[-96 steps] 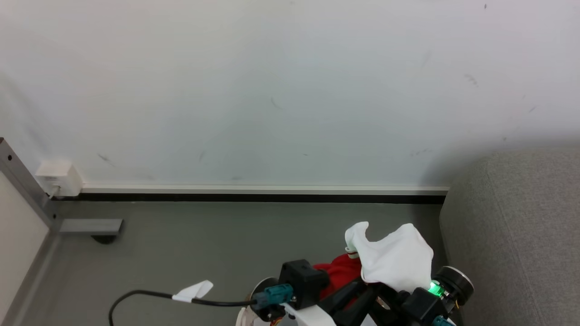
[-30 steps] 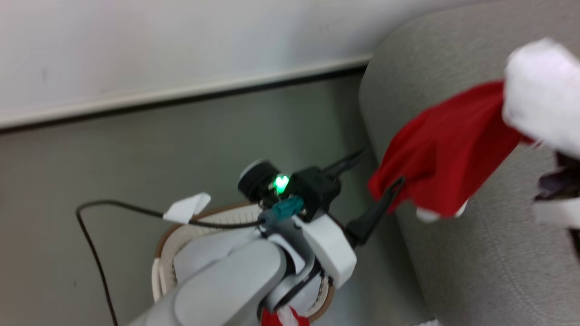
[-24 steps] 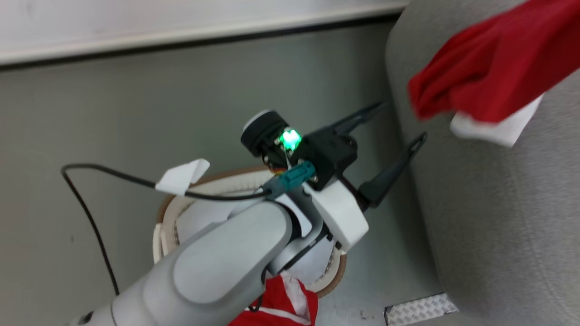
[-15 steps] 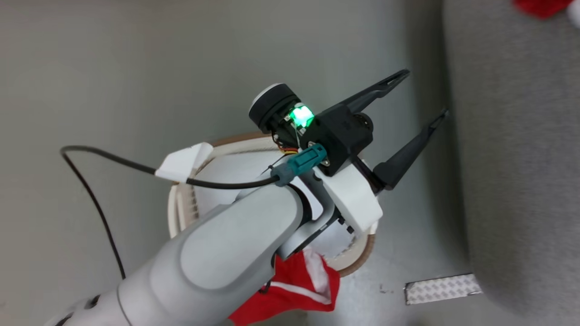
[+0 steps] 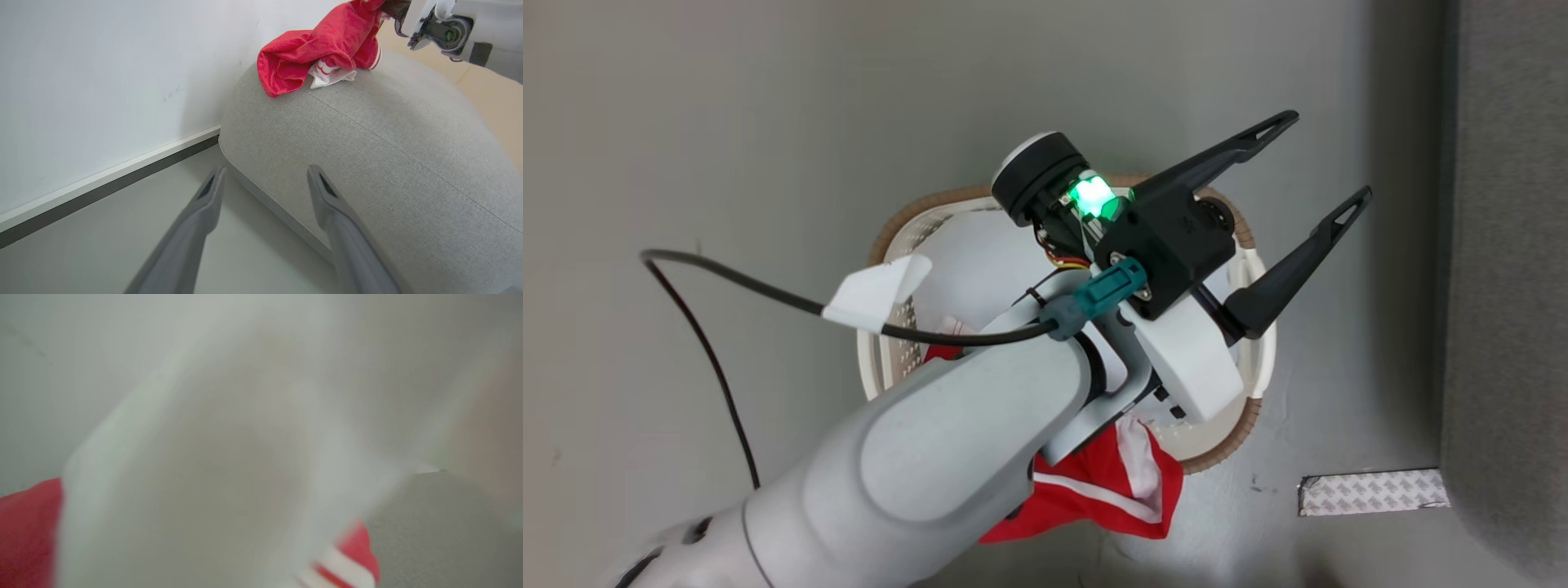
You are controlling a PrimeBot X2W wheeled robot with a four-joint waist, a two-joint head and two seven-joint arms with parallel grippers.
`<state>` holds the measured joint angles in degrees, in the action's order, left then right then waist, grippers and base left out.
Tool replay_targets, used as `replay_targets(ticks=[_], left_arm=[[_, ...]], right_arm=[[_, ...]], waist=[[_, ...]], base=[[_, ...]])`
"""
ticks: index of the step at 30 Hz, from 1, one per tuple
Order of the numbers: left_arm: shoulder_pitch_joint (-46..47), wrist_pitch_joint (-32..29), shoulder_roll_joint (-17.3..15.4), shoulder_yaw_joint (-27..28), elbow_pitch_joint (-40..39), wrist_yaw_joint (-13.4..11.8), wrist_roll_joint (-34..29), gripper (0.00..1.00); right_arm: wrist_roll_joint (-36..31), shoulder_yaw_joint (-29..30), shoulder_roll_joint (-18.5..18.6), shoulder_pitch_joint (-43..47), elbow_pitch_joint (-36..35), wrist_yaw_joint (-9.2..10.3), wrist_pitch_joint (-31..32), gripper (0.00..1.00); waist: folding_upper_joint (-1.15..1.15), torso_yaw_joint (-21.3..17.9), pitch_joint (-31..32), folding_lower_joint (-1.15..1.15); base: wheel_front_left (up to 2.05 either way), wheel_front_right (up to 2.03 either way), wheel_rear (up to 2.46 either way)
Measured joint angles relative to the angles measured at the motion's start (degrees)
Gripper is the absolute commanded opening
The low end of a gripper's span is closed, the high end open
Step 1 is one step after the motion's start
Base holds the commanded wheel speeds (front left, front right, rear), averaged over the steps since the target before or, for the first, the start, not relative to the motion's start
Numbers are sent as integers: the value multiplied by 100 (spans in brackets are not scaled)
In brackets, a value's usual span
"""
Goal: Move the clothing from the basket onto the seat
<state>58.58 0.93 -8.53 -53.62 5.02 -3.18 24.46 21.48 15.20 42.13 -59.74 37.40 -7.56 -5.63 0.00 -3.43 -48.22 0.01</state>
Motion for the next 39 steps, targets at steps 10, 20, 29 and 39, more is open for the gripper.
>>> replay_targets(ticks=[10, 20, 29, 39], left_arm=[[-96, 20, -130, 21, 129, -93, 19, 100], [-793, 332, -370, 142, 436, -254, 291, 100], [-2003, 797, -648, 358, 698, -577, 805, 100], [-3149, 1215, -950, 633, 845, -1011, 1053, 100]], right_arm=[[-867, 797, -582, 57, 1494, 1, -730, 100], [-1177, 494, -1386, 1159, 1567, 1, -916, 100], [-1570, 468, -2206, 3167, -133, 1, -940, 100], [-1862, -74, -2883, 4752, -1886, 1, -954, 100]], waist=[[0, 30, 125, -1], [0, -190, 1052, -2], [0, -382, 2324, -3], [0, -365, 3649, -4]], base=[[0, 0, 0], [0, 0, 0], [0, 0, 0], [0, 0, 0]])
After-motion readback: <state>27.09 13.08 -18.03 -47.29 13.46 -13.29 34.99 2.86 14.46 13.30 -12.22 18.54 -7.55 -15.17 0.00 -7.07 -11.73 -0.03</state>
